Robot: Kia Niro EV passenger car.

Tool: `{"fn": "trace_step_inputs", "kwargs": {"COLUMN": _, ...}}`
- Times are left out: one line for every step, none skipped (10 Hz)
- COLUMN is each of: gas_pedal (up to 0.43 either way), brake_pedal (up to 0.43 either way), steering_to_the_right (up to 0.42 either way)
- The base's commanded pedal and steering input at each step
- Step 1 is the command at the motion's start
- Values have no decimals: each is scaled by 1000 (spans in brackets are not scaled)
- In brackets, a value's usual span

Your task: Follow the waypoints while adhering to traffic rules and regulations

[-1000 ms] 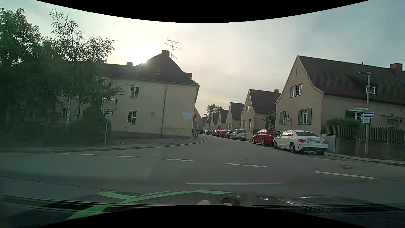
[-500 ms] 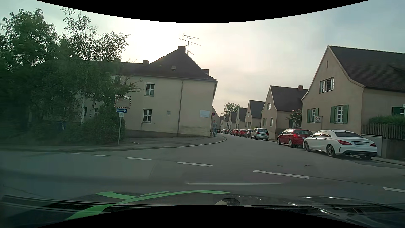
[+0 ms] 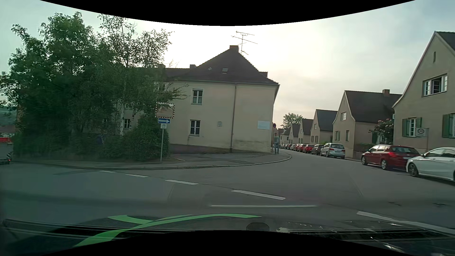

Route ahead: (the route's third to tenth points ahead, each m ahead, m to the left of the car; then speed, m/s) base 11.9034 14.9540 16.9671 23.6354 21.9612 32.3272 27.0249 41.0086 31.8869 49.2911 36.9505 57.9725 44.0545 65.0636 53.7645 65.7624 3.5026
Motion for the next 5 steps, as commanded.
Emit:
{"fn": "trace_step_inputs", "kwargs": {"gas_pedal": 138, "brake_pedal": 0, "steering_to_the_right": -455}}
{"fn": "trace_step_inputs", "kwargs": {"gas_pedal": 138, "brake_pedal": 0, "steering_to_the_right": -461}}
{"fn": "trace_step_inputs", "kwargs": {"gas_pedal": 130, "brake_pedal": 0, "steering_to_the_right": -461}}
{"fn": "trace_step_inputs", "kwargs": {"gas_pedal": 130, "brake_pedal": 0, "steering_to_the_right": -461}}
{"fn": "trace_step_inputs", "kwargs": {"gas_pedal": 130, "brake_pedal": 0, "steering_to_the_right": -461}}
